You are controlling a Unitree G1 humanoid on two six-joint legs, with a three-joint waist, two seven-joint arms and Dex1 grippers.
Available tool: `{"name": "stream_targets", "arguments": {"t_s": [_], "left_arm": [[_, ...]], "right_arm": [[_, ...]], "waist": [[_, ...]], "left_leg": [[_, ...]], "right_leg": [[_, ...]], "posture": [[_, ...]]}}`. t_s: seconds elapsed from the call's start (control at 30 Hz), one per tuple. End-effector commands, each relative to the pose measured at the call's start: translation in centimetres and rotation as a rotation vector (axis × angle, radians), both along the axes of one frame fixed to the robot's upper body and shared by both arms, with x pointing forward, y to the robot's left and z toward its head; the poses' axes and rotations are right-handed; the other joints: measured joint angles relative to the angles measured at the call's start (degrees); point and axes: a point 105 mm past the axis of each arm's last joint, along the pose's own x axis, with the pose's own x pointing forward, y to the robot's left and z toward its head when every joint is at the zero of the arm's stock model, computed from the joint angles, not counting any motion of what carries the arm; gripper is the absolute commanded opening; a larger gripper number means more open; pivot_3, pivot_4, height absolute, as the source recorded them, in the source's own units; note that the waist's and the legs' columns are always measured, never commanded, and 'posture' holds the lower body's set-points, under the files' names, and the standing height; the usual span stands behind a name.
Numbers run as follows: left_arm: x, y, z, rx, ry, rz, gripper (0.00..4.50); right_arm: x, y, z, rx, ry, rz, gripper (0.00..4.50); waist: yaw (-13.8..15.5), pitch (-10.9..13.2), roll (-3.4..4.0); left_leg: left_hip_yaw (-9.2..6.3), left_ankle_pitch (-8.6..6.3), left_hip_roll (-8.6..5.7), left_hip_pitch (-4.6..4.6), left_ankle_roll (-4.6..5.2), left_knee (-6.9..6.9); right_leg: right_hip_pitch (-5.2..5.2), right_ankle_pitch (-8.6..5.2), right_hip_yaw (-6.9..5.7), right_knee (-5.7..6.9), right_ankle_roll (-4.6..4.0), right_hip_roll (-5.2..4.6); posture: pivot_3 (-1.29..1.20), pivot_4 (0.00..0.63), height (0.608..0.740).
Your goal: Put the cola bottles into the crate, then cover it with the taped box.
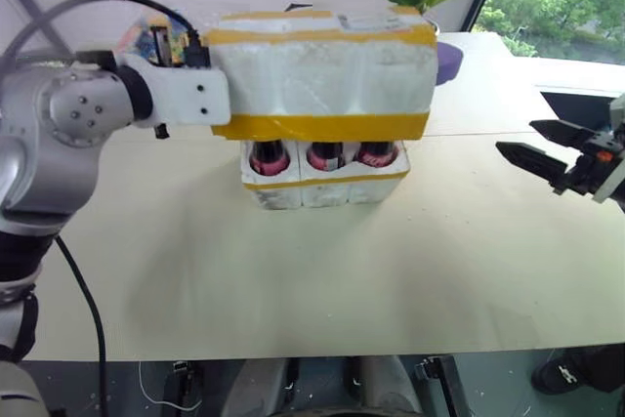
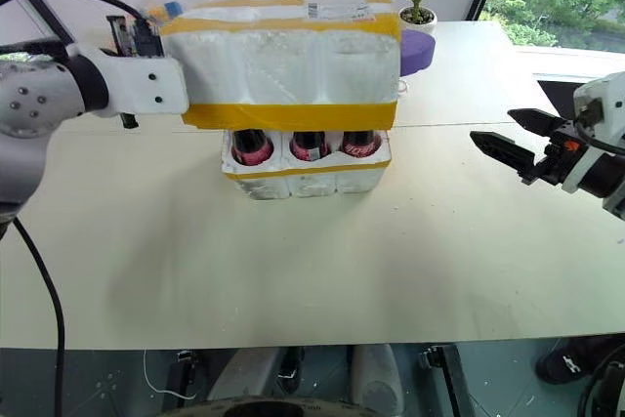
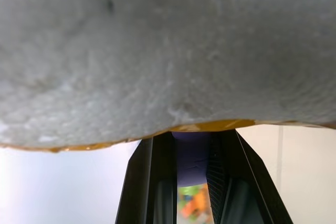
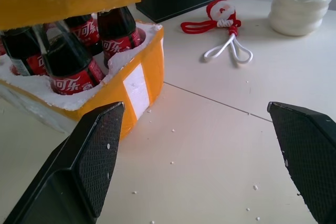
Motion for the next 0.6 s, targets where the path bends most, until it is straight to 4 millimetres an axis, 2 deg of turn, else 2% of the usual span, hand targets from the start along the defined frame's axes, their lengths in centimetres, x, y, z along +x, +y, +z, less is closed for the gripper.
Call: {"name": "stream_targets", "arguments": {"t_s": [0.03, 0.07, 0.2, 0.27, 0.3, 0.4, 0.6], "left_arm": [[0.1, 0.4, 0.4, 0.046, -0.035, 0.008, 0.21], [0.1, 0.2, 0.1, 0.040, -0.025, -0.003, 1.25], [0.0, 0.2, -0.5, 0.032, 0.007, -0.010, 3.19], [-0.2, 0.5, -0.9, 0.027, 0.030, -0.008, 4.36], [-0.4, 0.5, -1.0, 0.011, 0.049, -0.008, 4.48], [-1.0, 0.9, -1.6, -0.029, 0.106, 0.004, 4.48], [-3.8, 3.4, -3.6, -0.145, 0.356, 0.045, 4.48]], "right_arm": [[-0.5, 0.1, 1.5, 0.002, -0.065, -0.001, 4.50], [-0.5, 0.1, 1.4, 0.003, -0.066, -0.002, 4.50], [-0.6, 0.1, 1.3, -0.003, -0.064, -0.003, 4.50], [-0.7, 0.1, 1.3, -0.011, -0.061, -0.005, 4.50], [-0.7, 0.0, 1.3, -0.014, -0.061, -0.006, 4.50], [-0.8, -0.1, 1.4, -0.020, -0.058, -0.008, 4.50], [-1.0, -0.3, 1.6, -0.041, -0.052, 0.001, 4.50]], "waist": [[-0.02, 0.00, 0.00], [-0.01, 0.00, 0.00], [0.01, 0.00, -0.01], [0.00, 0.00, 0.00], [0.00, 0.00, -0.01], [-0.01, 0.01, -0.01], [-0.24, 0.00, 0.00]], "left_leg": [[0.00, 0.00, 0.00, 0.00, 0.00, 0.00], [0.00, 0.00, 0.01, 0.00, 0.00, 0.00], [0.00, 0.00, 0.00, 0.00, 0.00, 0.03], [0.00, 0.00, 0.00, 0.00, 0.00, 0.02], [0.00, 0.00, 0.00, 0.00, 0.01, 0.02], [0.00, 0.00, 0.00, 0.00, 0.01, 0.03], [0.00, 0.00, 0.04, 0.01, 0.00, -0.02]], "right_leg": [[0.00, 0.00, 0.00, 0.00, 0.00, 0.00], [0.00, 0.00, 0.00, 0.00, 0.00, 0.01], [0.01, 0.00, 0.00, 0.01, 0.00, 0.00], [0.02, 0.00, 0.00, 0.01, 0.00, 0.00], [0.01, 0.00, 0.00, 0.01, 0.00, 0.01], [0.01, 0.00, 0.00, 0.01, 0.00, 0.00], [-0.01, 0.00, 0.00, 0.01, -0.01, 0.02]], "posture": [[0.00, 0.150, 0.732], [0.00, 0.150, 0.732], [0.00, 0.150, 0.732], [0.00, 0.150, 0.732], [0.00, 0.150, 0.732], [0.00, 0.150, 0.732], [0.00, 0.150, 0.732]]}}
